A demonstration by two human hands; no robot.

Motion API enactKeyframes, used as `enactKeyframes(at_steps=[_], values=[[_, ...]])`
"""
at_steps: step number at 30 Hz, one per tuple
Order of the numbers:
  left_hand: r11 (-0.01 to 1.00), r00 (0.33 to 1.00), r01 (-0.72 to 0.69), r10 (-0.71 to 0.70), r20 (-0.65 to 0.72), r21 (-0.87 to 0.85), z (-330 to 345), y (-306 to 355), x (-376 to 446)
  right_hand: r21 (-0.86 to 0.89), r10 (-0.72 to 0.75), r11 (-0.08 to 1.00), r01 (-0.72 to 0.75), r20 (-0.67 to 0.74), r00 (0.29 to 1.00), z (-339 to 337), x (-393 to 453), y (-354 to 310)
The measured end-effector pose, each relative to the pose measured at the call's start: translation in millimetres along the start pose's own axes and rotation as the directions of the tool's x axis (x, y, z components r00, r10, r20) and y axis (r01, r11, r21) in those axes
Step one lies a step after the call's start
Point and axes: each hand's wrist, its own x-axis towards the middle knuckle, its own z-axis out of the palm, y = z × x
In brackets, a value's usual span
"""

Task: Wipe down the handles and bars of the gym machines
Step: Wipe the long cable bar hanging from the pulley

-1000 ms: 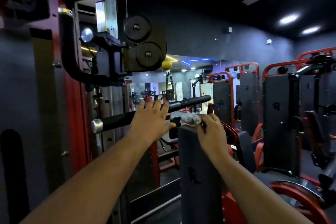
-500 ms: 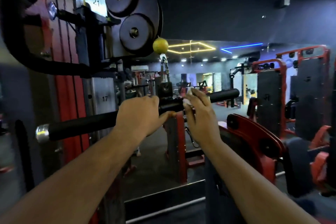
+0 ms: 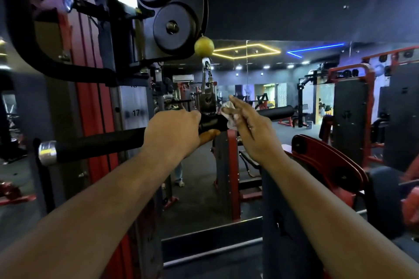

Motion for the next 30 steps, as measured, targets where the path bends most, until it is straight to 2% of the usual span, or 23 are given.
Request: enactKeyframes(at_steps=[5,7,10,12,15,17,19,22,25,27,30], values=[[0.999,0.999,-0.036,0.036,-0.024,0.013,-5,-1,-4,-0.182,0.035,0.983,-0.023,0.065,0.997,10,9,-3],[0.999,0.999,-0.035,0.035,-0.020,0.008,-5,-4,-6,-0.200,0.076,0.978,-0.058,0.080,0.994,12,8,-7],[0.999,0.999,-0.042,0.042,-0.012,0.007,-8,-9,-8,-0.220,0.048,0.975,-0.037,0.043,0.998,6,7,-16],[0.998,0.998,-0.056,0.056,-0.004,-0.011,-10,-12,-11,-0.332,0.029,0.943,-0.024,0.012,1.000,-2,8,-14],[0.997,0.998,-0.060,0.062,0.022,-0.056,-12,-17,-12,-0.455,0.110,0.880,-0.136,-0.084,0.990,-18,5,14],[0.995,0.997,-0.068,0.071,0.042,-0.078,-13,-19,-10,-0.435,0.185,0.867,-0.242,-0.171,0.968,-20,-2,22],[0.993,0.995,-0.084,0.088,0.048,-0.084,-13,-19,-8,-0.335,0.207,0.905,-0.262,-0.192,0.959,-9,-7,8],[0.993,0.994,-0.104,0.105,0.018,-0.062,-9,-17,-7,-0.224,0.083,0.967,-0.119,-0.165,0.983,20,-13,-25],[0.992,0.994,-0.111,0.111,-0.003,-0.062,-6,-19,-7,-0.319,-0.026,0.947,-0.036,-0.186,0.982,22,-15,-22],[0.990,0.994,-0.106,0.108,0.017,-0.091,-6,-21,-7,-0.402,0.029,0.907,-0.123,-0.230,0.973,10,-13,-4],[0.990,0.995,-0.094,0.096,0.021,-0.103,-6,-21,-6,-0.371,0.157,0.887,-0.274,-0.314,0.936,-5,-13,19]])
